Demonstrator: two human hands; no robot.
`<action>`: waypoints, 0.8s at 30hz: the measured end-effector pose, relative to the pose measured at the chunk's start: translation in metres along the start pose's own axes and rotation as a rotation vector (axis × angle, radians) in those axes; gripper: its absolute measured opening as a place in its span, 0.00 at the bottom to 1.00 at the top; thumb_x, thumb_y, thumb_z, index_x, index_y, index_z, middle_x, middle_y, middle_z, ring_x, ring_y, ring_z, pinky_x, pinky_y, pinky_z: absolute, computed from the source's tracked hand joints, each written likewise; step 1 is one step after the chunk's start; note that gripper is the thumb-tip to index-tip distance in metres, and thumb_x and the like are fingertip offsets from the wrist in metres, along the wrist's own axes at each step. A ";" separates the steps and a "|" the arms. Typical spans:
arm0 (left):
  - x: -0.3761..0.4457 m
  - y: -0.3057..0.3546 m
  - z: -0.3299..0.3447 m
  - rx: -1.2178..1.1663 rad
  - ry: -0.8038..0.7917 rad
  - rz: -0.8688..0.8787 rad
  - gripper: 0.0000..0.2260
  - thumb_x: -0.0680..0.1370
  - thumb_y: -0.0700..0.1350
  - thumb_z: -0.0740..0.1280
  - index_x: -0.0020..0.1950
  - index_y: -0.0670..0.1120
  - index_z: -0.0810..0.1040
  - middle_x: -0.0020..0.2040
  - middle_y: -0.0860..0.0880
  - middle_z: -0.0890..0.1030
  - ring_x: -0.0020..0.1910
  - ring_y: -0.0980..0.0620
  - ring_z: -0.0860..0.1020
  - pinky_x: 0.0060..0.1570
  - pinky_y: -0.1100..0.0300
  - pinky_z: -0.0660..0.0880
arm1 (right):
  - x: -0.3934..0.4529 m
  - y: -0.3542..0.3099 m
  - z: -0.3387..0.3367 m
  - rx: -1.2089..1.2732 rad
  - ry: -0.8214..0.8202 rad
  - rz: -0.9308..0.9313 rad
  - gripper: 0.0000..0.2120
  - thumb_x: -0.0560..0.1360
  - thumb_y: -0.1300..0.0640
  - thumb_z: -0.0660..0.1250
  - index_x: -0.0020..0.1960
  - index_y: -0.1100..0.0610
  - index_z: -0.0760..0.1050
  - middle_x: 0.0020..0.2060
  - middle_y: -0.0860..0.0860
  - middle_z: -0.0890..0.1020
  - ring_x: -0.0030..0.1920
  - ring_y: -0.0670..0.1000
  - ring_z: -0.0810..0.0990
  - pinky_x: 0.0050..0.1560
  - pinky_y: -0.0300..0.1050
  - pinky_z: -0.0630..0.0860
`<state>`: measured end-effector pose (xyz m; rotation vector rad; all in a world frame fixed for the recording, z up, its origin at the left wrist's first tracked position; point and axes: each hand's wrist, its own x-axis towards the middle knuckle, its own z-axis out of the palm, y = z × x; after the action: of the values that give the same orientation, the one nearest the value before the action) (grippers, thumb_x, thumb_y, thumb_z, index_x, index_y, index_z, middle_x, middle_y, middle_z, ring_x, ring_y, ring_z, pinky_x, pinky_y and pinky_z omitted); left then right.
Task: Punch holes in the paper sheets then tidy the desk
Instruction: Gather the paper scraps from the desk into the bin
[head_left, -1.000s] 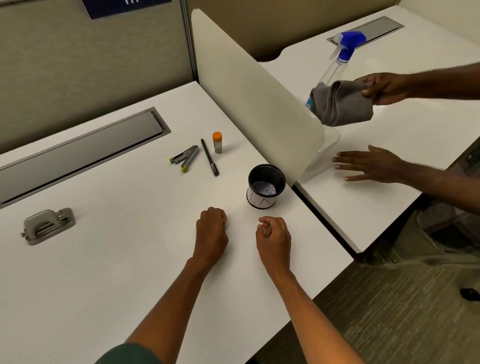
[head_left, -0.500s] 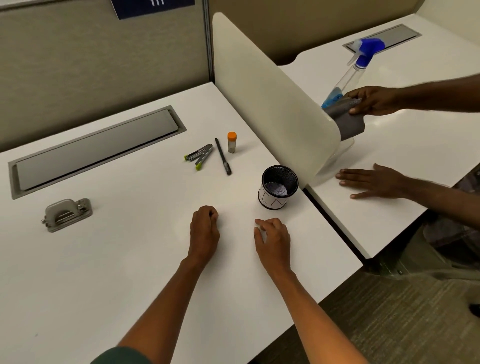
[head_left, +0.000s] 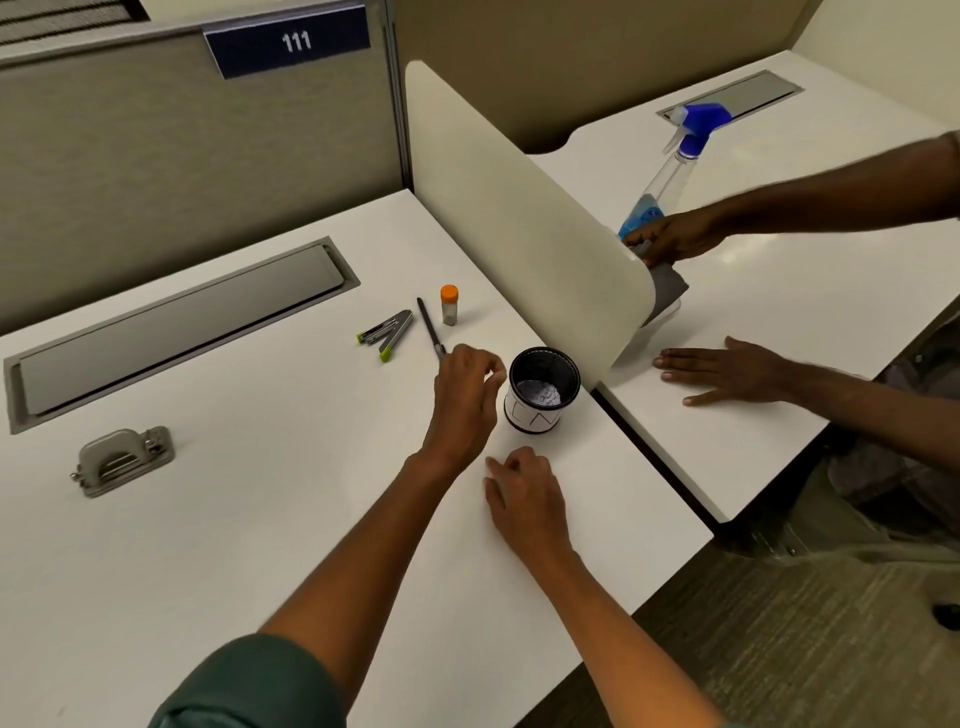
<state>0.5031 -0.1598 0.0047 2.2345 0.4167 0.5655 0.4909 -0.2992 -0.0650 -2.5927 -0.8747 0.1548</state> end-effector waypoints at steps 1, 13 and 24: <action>0.005 0.003 0.002 0.016 -0.005 0.014 0.04 0.80 0.40 0.62 0.50 0.43 0.75 0.50 0.45 0.74 0.50 0.46 0.70 0.51 0.53 0.67 | -0.001 -0.001 0.001 -0.041 0.012 -0.015 0.14 0.78 0.53 0.65 0.62 0.56 0.78 0.48 0.54 0.77 0.45 0.54 0.75 0.42 0.45 0.77; 0.031 0.015 0.010 0.128 -0.121 0.088 0.07 0.79 0.49 0.65 0.54 0.51 0.81 0.69 0.45 0.68 0.71 0.45 0.61 0.61 0.48 0.60 | -0.007 0.008 0.006 -0.119 0.051 -0.003 0.17 0.74 0.51 0.69 0.63 0.50 0.78 0.45 0.52 0.77 0.42 0.51 0.75 0.38 0.43 0.76; 0.023 0.004 0.004 0.091 -0.058 0.029 0.09 0.80 0.50 0.65 0.59 0.52 0.80 0.72 0.45 0.66 0.73 0.47 0.59 0.65 0.50 0.58 | -0.005 0.009 0.003 -0.135 0.086 -0.025 0.16 0.75 0.54 0.68 0.61 0.53 0.79 0.44 0.54 0.78 0.40 0.52 0.75 0.36 0.44 0.76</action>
<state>0.5252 -0.1538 0.0118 2.3416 0.3880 0.5047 0.4914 -0.3074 -0.0717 -2.6883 -0.9153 -0.0230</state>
